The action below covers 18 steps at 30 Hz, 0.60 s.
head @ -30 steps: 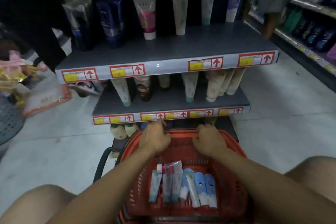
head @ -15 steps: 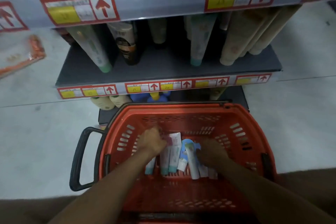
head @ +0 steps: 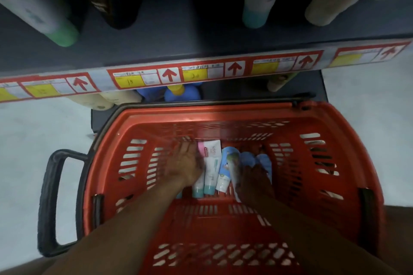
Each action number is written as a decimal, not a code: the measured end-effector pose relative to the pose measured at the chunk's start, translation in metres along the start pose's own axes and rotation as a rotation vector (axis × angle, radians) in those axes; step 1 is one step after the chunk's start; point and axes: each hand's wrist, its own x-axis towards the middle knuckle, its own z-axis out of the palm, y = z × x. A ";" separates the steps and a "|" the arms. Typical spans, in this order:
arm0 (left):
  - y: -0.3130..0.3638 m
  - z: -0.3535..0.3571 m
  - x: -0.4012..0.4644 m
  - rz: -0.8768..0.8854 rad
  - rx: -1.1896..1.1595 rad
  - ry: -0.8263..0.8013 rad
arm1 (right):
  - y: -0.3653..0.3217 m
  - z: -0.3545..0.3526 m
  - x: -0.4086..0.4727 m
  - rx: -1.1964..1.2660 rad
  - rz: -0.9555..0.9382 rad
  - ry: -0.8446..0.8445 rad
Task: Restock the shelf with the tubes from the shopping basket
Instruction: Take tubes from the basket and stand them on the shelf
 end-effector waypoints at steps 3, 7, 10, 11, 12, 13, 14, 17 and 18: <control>-0.003 0.010 0.005 0.047 0.098 0.051 | 0.000 0.015 0.002 -0.055 -0.039 -0.062; -0.004 0.019 0.011 0.034 0.246 0.069 | -0.004 0.017 -0.002 -0.039 -0.041 -0.006; -0.006 0.024 0.013 0.011 0.290 0.036 | -0.007 0.017 -0.002 0.025 -0.083 -0.056; -0.007 0.025 0.013 0.004 0.301 0.032 | -0.007 0.018 -0.001 0.034 -0.081 -0.071; -0.007 0.025 0.012 0.000 0.304 0.032 | -0.008 0.019 -0.002 0.034 -0.072 -0.085; -0.007 0.025 0.012 -0.003 0.296 0.036 | -0.009 0.019 -0.002 0.040 -0.060 -0.099; -0.006 0.024 0.011 -0.010 0.278 0.037 | -0.008 0.020 -0.002 0.056 -0.062 -0.104; -0.004 0.021 0.004 -0.054 0.233 0.014 | -0.009 0.011 -0.002 0.064 -0.081 -0.105; -0.004 0.020 0.001 -0.072 0.216 0.002 | -0.009 0.008 -0.003 0.070 -0.075 -0.105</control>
